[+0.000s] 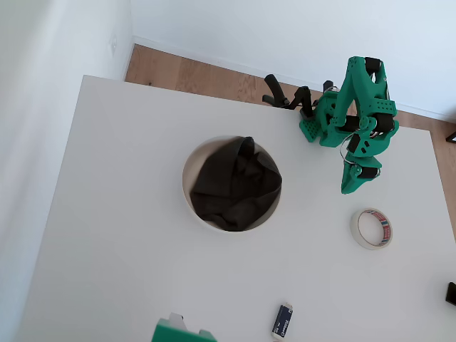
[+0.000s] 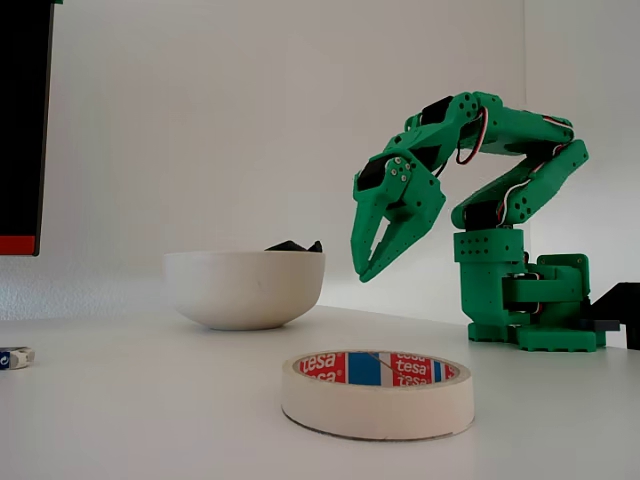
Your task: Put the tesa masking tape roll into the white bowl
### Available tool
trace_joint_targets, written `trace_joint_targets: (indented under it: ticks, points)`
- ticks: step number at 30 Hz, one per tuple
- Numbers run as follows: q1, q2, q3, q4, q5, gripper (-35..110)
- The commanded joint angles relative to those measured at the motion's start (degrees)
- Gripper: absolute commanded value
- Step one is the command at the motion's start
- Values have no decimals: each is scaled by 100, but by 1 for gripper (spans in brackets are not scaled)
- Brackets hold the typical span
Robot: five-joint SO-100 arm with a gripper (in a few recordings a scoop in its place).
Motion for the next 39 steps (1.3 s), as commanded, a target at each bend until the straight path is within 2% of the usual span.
trace_joint_targets:
  ticks: [1, 6, 8, 11, 17, 34, 39]
  points:
    - [-501, -1696, -1318, -360, 97, -8]
    - [-976, -3393, -2461, -580, 237, -8]
    - [-1151, -3718, -2733, -624, 387, -2]
    - [-1433, -3797, -2909, -650, 536, 10]
    - [-1819, -3700, -3155, -466, 554, 16]
    - [-1380, -3076, -3182, 984, 879, 15]
    - [-1397, -3322, -2988, 958, 958, 14]
